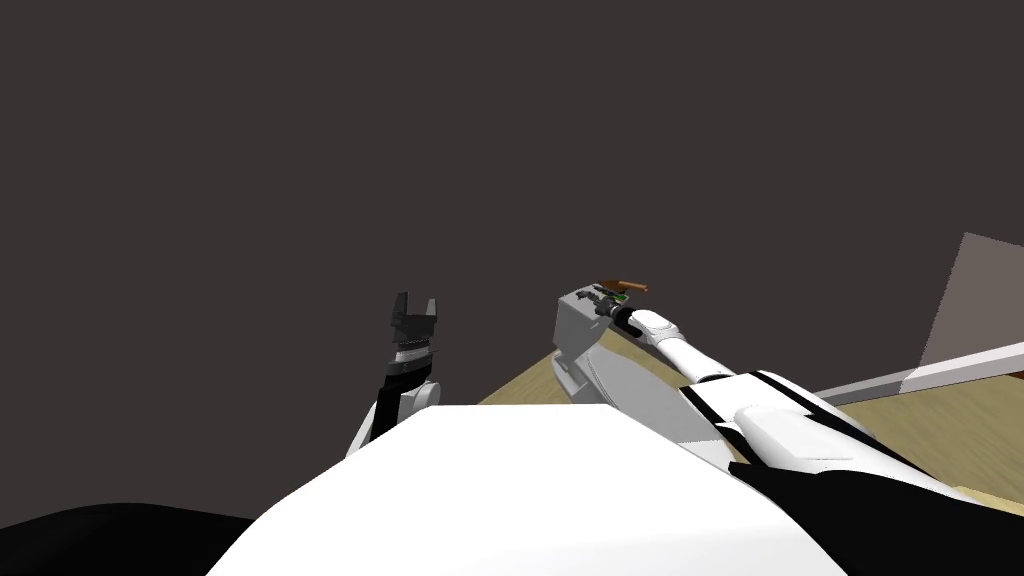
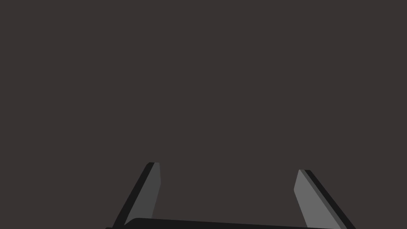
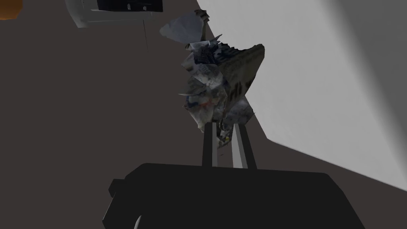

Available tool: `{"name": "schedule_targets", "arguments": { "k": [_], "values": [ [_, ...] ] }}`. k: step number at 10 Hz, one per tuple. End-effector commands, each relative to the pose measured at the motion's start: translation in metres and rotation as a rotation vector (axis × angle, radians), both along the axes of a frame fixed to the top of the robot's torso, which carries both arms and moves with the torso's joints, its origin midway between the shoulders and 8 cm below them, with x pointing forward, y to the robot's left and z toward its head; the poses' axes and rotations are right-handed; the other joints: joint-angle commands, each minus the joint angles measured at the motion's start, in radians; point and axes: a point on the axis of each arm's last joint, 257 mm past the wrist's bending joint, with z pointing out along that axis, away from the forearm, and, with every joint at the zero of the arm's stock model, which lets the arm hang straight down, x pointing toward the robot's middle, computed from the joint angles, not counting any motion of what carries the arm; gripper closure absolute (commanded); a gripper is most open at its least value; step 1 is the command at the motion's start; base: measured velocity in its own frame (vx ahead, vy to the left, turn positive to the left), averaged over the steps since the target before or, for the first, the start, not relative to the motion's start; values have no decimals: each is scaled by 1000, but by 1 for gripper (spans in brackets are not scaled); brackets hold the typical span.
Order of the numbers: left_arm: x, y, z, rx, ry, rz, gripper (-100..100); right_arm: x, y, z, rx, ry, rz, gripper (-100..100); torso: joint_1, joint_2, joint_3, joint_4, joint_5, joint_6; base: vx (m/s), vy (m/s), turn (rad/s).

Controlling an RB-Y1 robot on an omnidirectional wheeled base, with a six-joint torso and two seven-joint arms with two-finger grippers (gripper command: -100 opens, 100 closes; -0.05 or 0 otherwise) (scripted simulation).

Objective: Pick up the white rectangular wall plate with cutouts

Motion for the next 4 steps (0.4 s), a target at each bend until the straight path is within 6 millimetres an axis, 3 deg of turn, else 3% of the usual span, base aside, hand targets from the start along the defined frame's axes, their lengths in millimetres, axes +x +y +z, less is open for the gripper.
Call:
{"name": "schedule_targets", "arguments": {
  "k": [1,2,3,4],
  "values": [
    [0,0,0,0,0,0,0,0,0,0,0,0,0,100,0,0,0,0,0,0,0,0,0],
    [0,0,0,0,0,0,0,0,0,0,0,0,0,0,0,0,0,0,0,0,0,0,0],
    [0,0,0,0,0,0,0,0,0,0,0,1,0,100,0,0,0,0,0,0,0,0,0],
    [0,0,0,0,0,0,0,0,0,-1,0,1,0,0,0,1,1,1,0,0,0,0,0]
  ]
}}
